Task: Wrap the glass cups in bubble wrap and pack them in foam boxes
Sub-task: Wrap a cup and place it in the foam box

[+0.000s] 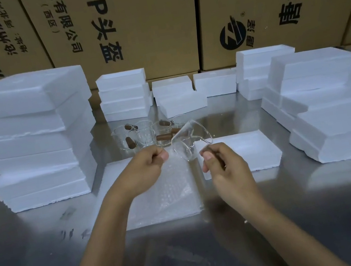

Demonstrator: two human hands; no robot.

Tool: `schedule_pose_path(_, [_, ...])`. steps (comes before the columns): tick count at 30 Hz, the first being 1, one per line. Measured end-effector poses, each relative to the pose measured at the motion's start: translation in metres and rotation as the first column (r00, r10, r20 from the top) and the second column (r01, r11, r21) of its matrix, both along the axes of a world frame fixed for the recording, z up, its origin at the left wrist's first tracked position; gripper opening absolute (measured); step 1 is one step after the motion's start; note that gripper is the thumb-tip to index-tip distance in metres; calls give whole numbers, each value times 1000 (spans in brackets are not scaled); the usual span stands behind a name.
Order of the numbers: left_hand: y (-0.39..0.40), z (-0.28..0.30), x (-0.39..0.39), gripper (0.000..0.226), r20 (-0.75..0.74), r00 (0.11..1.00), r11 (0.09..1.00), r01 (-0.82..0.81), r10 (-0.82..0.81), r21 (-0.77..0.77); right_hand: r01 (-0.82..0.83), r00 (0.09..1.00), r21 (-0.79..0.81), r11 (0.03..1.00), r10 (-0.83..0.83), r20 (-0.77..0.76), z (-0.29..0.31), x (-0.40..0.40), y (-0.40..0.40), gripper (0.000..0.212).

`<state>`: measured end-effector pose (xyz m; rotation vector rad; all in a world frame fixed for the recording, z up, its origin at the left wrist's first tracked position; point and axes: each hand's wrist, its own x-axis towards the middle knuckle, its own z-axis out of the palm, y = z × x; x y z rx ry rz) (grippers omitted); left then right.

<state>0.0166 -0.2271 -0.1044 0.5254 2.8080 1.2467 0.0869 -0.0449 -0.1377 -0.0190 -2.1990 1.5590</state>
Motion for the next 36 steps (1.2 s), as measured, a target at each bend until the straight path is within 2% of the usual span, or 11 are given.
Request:
schedule_pose_path(6, [-8, 15, 10, 30, 22, 1000, 986, -1, -2, 168, -12, 1000, 204, 979, 13, -3, -7, 4, 11, 8])
schedule_pose_path(10, [-1, 24, 19, 25, -2, 1000, 961, -1, 2, 275, -20, 996, 545, 839, 66, -65, -5, 8, 13, 8])
schedule_pose_path(13, [13, 30, 30, 17, -39, 995, 939, 101, -93, 328, 8, 992, 626, 780, 70, -101, -2, 11, 10, 11])
schedule_pose_path(16, [28, 38, 43, 10, -108, 974, 918, 222, -197, 329, 1, 1000, 506, 862, 14, -27, -1, 12, 10, 10])
schedule_pose_path(19, [41, 40, 54, 6, -120, 940, 895, 342, -320, 288, -37, 992, 114, 993, 23, 124, 5, 7, 14, 26])
schedule_pose_path(24, [56, 35, 64, 5, -76, 921, 845, 382, -382, 374, -46, 930, -330, 943, 161, 329, 15, 6, 26, 28])
schedule_pose_path(27, [51, 36, 54, 14, -295, 946, 813, 64, 135, 578, 10, 892, -508, 861, 222, 394, 22, 8, 27, 10])
schedule_pose_path(29, [39, 35, 43, 28, -359, 821, 788, -167, 444, 593, 1, 895, -560, 828, 249, 370, 28, 10, 27, 50])
schedule_pose_path(30, [32, 34, 37, 43, -328, 815, 788, -234, 478, 569, -19, 900, -571, 821, 262, 347, 31, 12, 28, 64])
schedule_pose_path(33, [12, 28, 26, 75, -39, 954, 828, -238, 299, 508, -58, 904, -553, 831, 278, 324, 32, 11, 31, 31])
schedule_pose_path(36, [9, 19, 25, 75, 133, 991, 841, -49, -27, 539, -71, 905, -548, 833, 285, 315, 25, 8, 37, 18])
